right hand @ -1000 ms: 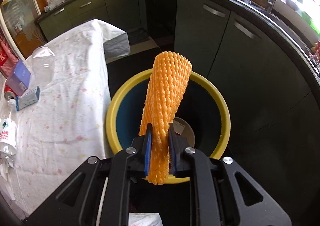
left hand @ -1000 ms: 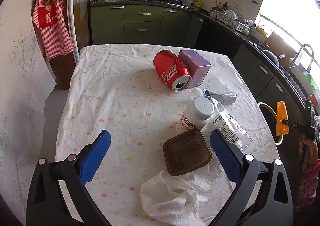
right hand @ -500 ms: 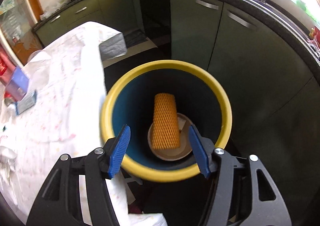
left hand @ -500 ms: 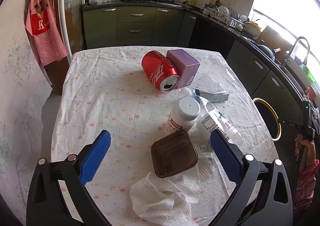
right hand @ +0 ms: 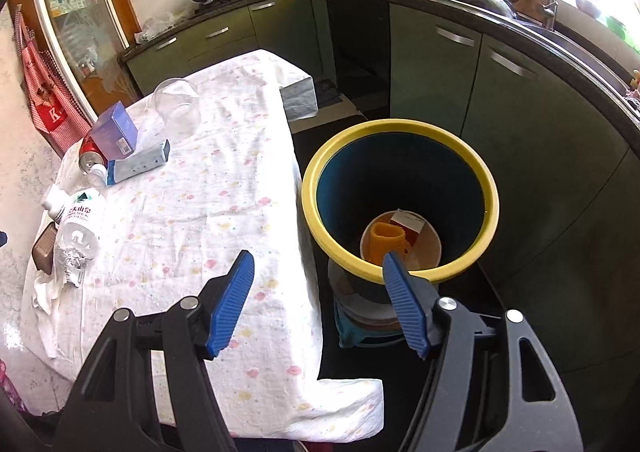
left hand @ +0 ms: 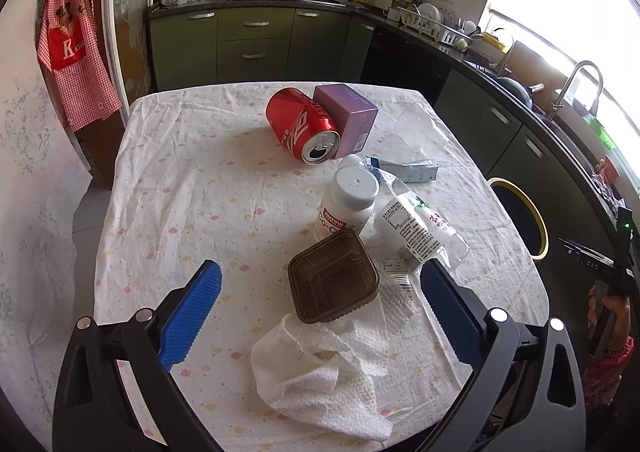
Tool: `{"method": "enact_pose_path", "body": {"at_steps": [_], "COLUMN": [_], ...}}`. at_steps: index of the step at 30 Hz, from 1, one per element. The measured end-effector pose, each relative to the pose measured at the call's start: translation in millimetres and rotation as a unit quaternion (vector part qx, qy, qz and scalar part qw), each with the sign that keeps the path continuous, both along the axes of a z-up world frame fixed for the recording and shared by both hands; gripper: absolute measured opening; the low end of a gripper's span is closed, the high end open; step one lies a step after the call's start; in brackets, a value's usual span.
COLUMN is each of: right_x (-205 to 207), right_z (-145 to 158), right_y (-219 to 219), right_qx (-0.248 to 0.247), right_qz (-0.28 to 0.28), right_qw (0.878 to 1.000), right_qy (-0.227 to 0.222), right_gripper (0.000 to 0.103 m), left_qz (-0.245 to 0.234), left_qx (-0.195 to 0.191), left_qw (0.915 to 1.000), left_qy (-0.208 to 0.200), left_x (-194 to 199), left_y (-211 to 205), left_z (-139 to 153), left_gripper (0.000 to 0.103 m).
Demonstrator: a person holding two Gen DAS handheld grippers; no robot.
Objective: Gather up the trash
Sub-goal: 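Grasp the brown plastic tray with the left tool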
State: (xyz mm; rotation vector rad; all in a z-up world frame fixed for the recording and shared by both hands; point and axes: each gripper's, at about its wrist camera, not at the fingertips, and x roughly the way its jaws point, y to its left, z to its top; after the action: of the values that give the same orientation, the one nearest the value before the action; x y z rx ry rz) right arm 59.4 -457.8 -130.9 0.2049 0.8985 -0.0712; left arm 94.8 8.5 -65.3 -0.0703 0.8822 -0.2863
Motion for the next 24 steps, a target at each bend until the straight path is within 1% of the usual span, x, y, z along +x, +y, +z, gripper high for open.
{"method": "enact_pose_path", "body": {"at_steps": [4,6,10,11,12,14,17,19,20,21,24], "right_x": [-4.3,-7.0,-10.4,-11.0,-12.0,-13.1,-13.4,-12.9,-12.6,-12.5,-11.4], "right_z": [-1.9,-2.5,-2.4,-1.9,-1.8,-1.6,-2.1,-3.5,-4.2,-4.7,-6.4], "right_y": [3.1,5.2,8.8,9.4,10.0,10.4,11.1,11.9,12.4,12.7,14.1], "right_qx": [0.002,0.004,0.006,0.006,0.006,0.005,0.007,0.008,0.008,0.007,0.008], "right_qz": [-0.001,0.002,0.007,0.008,0.009,0.011,0.015,0.017,0.018,0.019,0.021], "right_qw": [1.0,1.0,1.0,1.0,1.0,1.0,1.0,1.0,1.0,1.0,1.0], "right_qy": [0.002,0.001,-0.001,-0.002,-0.003,-0.004,-0.005,-0.003,-0.001,0.0,0.002], "right_gripper": [0.063,0.063,0.063,0.063,0.063,0.063,0.063,0.063,0.063,0.063,0.063], "left_qz": [-0.02,-0.04,-0.088,-0.099,-0.106,-0.119,-0.149,-0.171,-0.181,-0.188,-0.193], "left_qx": [-0.007,-0.002,0.047,0.056,0.063,0.073,0.073,0.074,0.077,0.08,0.095], "left_qw": [0.9997,0.9992,0.9949,0.9935,0.9923,0.9901,0.9861,0.9825,0.9805,0.9788,0.9765], "left_qy": [0.009,0.003,-0.014,-0.014,-0.012,-0.01,-0.003,0.001,0.004,0.008,0.015], "left_x": [-5.0,-8.8,-20.5,-22.5,-23.8,-23.6,-20.4,-17.6,-15.8,-13.9,-5.3], "left_y": [-0.4,-4.2,-19.8,-23.6,-26.7,-31.9,-40.0,-45.5,-48.3,-50.4,-53.1], "left_z": [-1.8,-0.7,-2.6,-5.0,-7.4,-11.0,-16.7,-21.8,-24.6,-27.6,-34.4], "left_gripper": [0.098,0.098,0.098,0.095,0.089,0.081,0.061,0.055,0.048,0.042,0.041]}}
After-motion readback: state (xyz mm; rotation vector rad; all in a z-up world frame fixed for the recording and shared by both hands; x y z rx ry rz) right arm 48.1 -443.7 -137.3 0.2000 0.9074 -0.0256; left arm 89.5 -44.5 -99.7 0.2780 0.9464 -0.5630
